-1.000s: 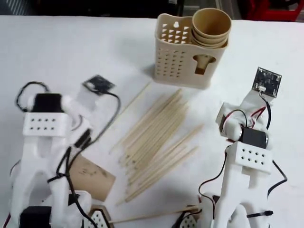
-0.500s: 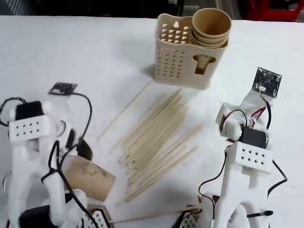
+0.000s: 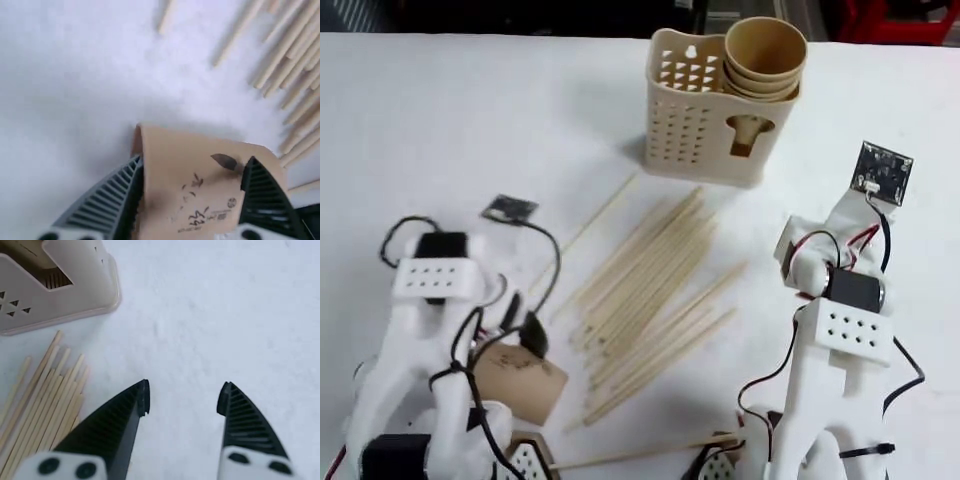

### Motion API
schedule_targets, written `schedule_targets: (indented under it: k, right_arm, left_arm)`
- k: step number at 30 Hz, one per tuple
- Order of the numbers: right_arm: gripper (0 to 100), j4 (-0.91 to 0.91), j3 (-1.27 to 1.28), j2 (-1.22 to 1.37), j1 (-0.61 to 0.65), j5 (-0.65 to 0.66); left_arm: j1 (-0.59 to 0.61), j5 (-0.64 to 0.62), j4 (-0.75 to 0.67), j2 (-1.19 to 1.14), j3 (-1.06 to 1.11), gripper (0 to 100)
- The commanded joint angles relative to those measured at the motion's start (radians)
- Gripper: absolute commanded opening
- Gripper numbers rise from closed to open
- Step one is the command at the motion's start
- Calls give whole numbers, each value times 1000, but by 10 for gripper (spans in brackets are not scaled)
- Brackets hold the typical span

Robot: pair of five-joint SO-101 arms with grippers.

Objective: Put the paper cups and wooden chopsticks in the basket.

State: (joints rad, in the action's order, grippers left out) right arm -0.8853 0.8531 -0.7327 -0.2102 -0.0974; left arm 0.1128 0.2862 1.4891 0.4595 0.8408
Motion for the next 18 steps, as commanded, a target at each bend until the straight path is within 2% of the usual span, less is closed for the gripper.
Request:
schedule_targets:
  k: [1, 4, 8, 11, 18]
  right_arm:
    - [223, 13, -8, -19, 8, -3]
    - [223, 13, -8, -21, 8, -3]
    - [223, 13, -8, -24, 7, -3]
    - [223, 13, -8, -24, 5, -3]
    - [223, 13, -8, -24, 5, -3]
  left_arm:
    - [-113, -9, -6, 10, 2, 278]
    - [-156, -9, -8, 12, 0, 187]
    - [-208, -5, -8, 8, 0, 15]
    - [-248, -8, -6, 12, 0, 44]
    - [-306, -8, 0, 13, -92, 23]
